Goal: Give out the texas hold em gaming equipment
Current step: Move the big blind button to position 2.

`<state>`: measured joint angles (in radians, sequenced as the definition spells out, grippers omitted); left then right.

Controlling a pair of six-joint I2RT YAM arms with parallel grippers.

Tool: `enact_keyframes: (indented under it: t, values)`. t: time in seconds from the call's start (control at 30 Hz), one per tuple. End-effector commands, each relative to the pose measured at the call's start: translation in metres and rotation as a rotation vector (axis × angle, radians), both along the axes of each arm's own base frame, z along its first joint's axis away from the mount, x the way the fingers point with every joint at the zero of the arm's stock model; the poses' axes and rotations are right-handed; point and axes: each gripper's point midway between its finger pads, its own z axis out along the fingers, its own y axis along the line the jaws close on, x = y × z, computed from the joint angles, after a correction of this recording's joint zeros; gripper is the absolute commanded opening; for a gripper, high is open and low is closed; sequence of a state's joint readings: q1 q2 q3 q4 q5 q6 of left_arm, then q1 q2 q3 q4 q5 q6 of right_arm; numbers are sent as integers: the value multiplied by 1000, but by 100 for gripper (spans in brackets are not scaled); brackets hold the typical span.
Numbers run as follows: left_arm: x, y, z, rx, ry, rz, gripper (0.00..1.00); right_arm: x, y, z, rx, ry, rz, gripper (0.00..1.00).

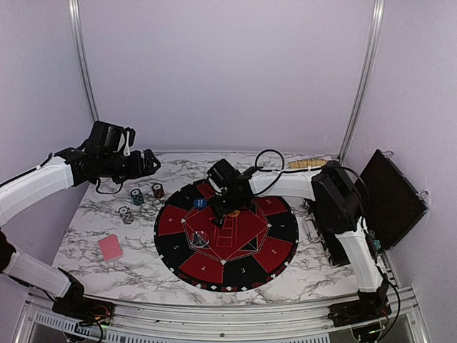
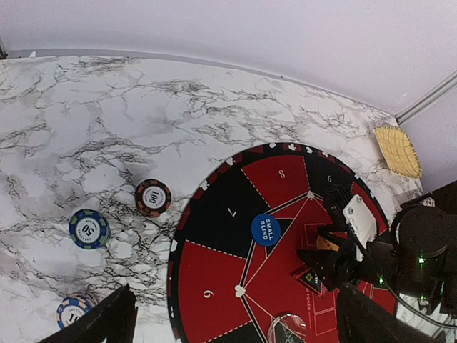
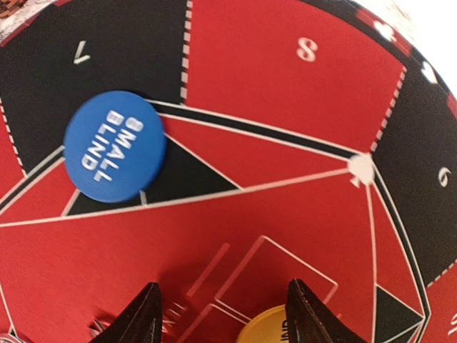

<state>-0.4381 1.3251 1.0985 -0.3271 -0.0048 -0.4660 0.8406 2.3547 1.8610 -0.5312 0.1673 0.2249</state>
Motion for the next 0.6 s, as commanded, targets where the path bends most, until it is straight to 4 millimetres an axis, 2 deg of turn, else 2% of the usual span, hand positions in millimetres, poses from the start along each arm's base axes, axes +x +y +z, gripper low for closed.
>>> enact_keyframes:
  t: [0.0,0.4,0.57]
  values:
    - [2,-5,2,-21,18,-16,99,6,-21,10,2,-7,-56,58]
    - [4,-8,1,-35,25,-21,99,-5,-51,1,-29,11,-109,58]
    - [4,-9,1,-40,24,-21,99,-15,-60,-2,-33,22,-118,55]
